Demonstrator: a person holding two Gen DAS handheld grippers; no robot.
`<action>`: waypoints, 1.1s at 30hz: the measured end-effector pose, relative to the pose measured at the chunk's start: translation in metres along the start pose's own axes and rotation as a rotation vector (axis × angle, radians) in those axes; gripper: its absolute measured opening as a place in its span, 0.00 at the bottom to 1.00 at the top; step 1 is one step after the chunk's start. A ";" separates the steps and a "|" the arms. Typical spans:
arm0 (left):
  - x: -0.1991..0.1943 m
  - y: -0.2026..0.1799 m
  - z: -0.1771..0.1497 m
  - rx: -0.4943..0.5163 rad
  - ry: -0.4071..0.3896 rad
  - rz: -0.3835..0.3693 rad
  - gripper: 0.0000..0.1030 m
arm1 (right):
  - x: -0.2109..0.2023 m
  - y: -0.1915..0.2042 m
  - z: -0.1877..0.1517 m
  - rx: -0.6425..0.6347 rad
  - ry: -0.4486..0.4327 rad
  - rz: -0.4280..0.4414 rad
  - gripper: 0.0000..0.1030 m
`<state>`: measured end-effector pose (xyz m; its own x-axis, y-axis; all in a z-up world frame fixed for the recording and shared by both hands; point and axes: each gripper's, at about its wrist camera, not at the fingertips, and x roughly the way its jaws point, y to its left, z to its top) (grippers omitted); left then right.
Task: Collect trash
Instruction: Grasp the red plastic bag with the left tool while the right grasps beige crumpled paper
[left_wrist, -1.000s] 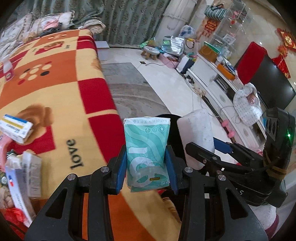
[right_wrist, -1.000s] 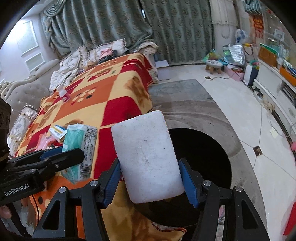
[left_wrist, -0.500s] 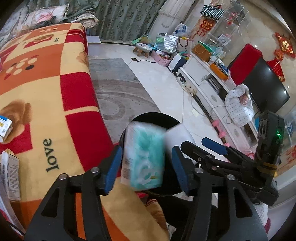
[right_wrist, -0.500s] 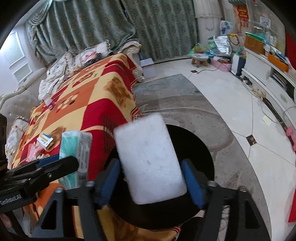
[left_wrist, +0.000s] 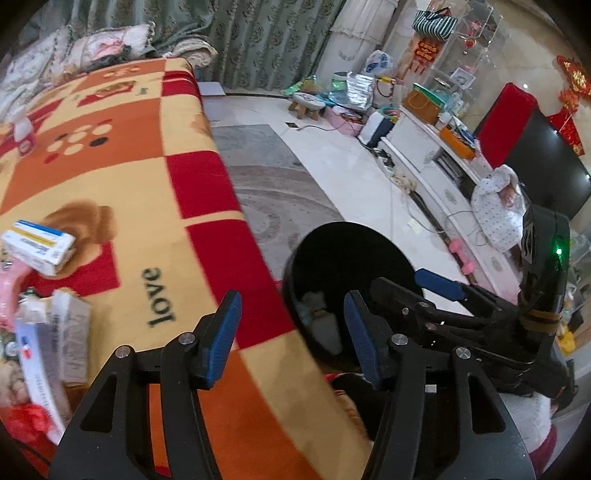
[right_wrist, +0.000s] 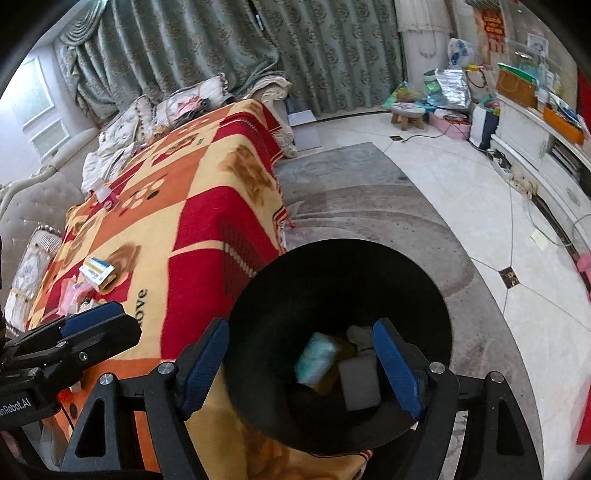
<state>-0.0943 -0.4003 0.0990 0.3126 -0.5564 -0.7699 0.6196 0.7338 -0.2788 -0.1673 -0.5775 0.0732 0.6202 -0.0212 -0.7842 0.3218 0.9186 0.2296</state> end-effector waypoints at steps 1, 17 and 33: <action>-0.004 0.002 -0.002 0.004 -0.006 0.013 0.55 | 0.000 0.003 0.000 -0.005 0.001 0.003 0.76; -0.057 0.061 -0.027 -0.051 -0.066 0.163 0.55 | 0.001 0.089 0.001 -0.135 -0.005 0.089 0.76; -0.116 0.139 -0.061 -0.145 -0.107 0.268 0.55 | 0.012 0.185 0.000 -0.271 0.011 0.192 0.76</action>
<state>-0.0887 -0.2097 0.1145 0.5293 -0.3675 -0.7647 0.3978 0.9036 -0.1589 -0.1002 -0.4082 0.1063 0.6427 0.1658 -0.7480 -0.0033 0.9769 0.2137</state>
